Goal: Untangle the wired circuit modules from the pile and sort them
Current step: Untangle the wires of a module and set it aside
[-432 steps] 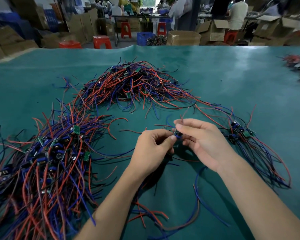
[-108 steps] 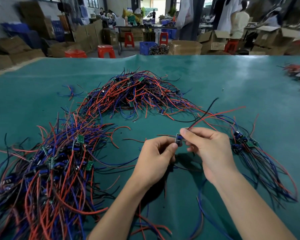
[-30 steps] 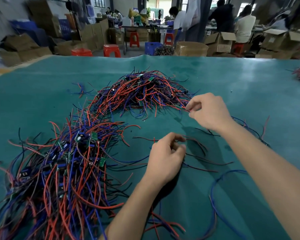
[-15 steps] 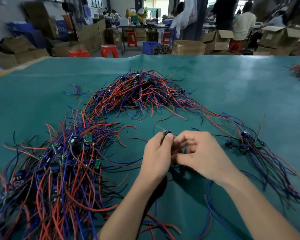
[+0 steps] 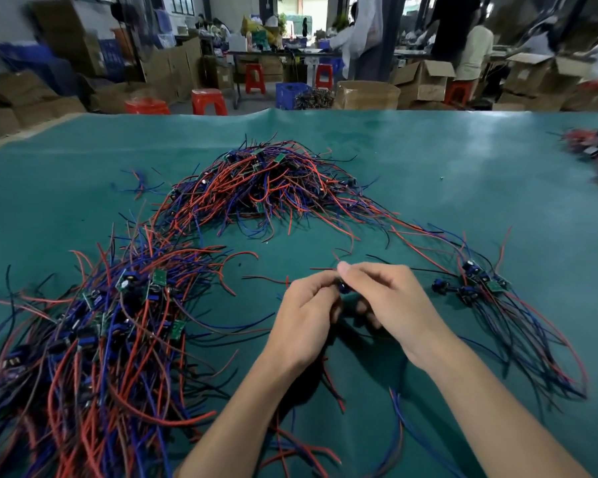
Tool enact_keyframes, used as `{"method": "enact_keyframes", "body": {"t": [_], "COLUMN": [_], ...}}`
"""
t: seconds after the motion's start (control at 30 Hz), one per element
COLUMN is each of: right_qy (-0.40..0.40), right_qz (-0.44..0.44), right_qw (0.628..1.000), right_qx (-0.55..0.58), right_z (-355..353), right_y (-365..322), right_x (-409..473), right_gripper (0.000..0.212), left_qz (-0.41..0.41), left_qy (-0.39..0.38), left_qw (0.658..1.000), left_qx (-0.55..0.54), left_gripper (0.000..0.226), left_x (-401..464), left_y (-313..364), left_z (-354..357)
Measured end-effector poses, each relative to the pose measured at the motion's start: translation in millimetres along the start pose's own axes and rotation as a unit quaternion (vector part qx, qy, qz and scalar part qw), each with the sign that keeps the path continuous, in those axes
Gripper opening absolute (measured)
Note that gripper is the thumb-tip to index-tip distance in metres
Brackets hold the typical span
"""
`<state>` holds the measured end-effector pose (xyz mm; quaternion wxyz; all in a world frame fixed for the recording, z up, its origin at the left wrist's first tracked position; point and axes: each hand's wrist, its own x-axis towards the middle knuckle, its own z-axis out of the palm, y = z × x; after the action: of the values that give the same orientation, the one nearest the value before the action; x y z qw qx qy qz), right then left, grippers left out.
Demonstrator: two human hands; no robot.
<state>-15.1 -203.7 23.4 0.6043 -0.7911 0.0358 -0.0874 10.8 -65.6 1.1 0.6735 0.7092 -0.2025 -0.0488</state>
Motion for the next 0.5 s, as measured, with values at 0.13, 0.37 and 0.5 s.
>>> {"method": "enact_keyframes", "body": {"t": [0.13, 0.37, 0.5], "right_qy": [-0.001, 0.098, 0.201], "right_qz": [0.050, 0.014, -0.072], "right_qw": [0.992, 0.987, 0.977], "right_qx": [0.113, 0.130, -0.007], "right_z": [-4, -17, -34], "right_y": [-2, 3, 8], "right_x": [1, 8, 14], "right_gripper": [0.014, 0.010, 0.019], "left_qz": [0.011, -0.007, -0.003], "left_qy": [0.006, 0.003, -0.012], "left_qw": [1.000, 0.998, 0.997], "left_qx": [0.015, 0.070, 0.079], "left_gripper": [0.024, 0.028, 0.027], "left_x": [-1, 0, 1], "left_y": [1, -1, -1], "left_z": [1, 1, 0]}}
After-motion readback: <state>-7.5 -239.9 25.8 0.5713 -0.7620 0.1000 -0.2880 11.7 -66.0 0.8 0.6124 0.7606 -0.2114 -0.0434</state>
